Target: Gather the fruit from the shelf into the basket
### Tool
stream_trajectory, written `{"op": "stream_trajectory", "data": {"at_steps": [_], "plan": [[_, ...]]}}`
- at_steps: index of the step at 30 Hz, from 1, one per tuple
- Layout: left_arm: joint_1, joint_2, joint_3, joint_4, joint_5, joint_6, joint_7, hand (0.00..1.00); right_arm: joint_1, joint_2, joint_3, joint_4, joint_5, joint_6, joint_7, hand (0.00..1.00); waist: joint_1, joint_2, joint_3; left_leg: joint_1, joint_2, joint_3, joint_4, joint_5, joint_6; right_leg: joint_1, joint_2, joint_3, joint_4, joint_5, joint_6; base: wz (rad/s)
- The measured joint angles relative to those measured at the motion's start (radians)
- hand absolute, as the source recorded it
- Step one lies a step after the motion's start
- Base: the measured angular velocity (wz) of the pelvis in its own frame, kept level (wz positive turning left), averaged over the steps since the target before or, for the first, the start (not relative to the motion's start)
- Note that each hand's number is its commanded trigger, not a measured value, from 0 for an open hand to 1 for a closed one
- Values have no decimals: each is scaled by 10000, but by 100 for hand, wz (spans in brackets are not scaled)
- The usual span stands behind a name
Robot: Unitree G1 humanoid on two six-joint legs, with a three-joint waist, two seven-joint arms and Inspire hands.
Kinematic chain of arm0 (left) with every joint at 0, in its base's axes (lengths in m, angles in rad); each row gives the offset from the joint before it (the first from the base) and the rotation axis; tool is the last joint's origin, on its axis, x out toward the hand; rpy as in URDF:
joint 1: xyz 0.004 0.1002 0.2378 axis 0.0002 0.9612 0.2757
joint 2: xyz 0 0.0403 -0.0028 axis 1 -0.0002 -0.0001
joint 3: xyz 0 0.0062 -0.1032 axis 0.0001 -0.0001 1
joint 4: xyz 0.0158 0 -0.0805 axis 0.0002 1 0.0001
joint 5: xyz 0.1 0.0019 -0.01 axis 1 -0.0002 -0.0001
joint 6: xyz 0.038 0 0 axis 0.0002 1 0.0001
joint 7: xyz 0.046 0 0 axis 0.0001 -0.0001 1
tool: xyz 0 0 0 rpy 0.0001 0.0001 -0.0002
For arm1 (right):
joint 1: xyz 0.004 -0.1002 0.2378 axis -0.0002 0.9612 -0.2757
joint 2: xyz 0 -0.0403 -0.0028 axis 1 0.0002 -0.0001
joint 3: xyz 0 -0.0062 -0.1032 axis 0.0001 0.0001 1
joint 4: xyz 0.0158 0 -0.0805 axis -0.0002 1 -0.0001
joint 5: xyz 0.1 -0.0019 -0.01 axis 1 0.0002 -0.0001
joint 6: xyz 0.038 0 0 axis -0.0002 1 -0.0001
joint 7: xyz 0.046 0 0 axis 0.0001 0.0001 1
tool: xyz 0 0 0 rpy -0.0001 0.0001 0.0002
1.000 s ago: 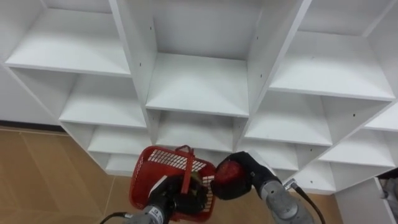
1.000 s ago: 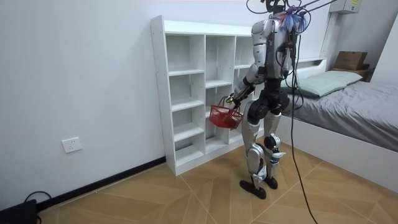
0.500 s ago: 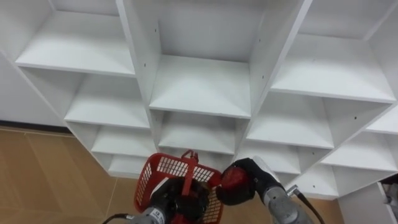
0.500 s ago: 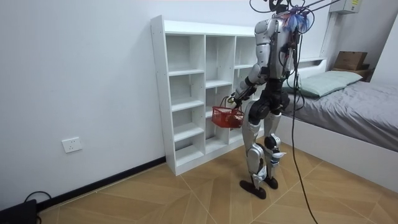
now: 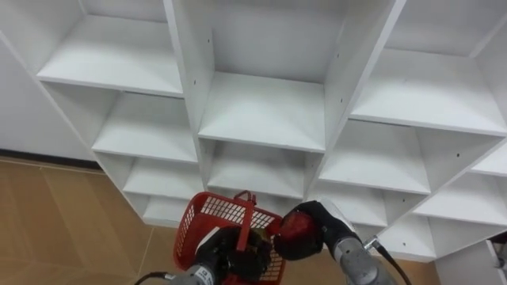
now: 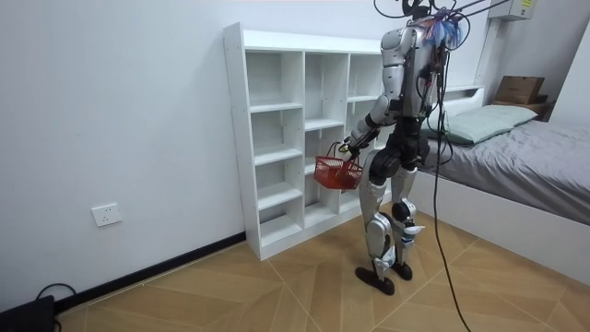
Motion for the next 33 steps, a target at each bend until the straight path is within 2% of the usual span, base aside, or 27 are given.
{"op": "stream_trajectory", "data": {"at_steps": [6, 16, 27, 33], "plan": [[51, 26, -117, 44, 0, 2, 2, 100, -68, 37, 0, 225, -50, 7, 4, 100, 13, 8, -2, 16, 3, 0, -48, 0, 0, -15, 7, 10, 3, -7, 2, 0], [50, -11, -119, 44, 5, 2, -236, 100, -659, 188, 80, 217, -128, 7, 24, 100, 24, 12, -5, 52, 2, -6, -63, -1, 0, -12, 19, 6, 26, -7, 2, 0], [59, -6, -285, 43, -2, 2, -264, 100, -666, 268, 192, 218, -639, 7, 125, 100, -35, 46, -25, 86, 2, -16, -55, 0, 0, 34, 9, -9, 34, -7, 2, 0], [65, -5, -325, 48, -3, 5, -271, 100, -667, 306, 187, 270, -643, 23, 85, 100, -49, 43, -23, 102, -14, -169, -75, -2, 1, 160, -37, -258, 22, -9, 5, 9]]}}
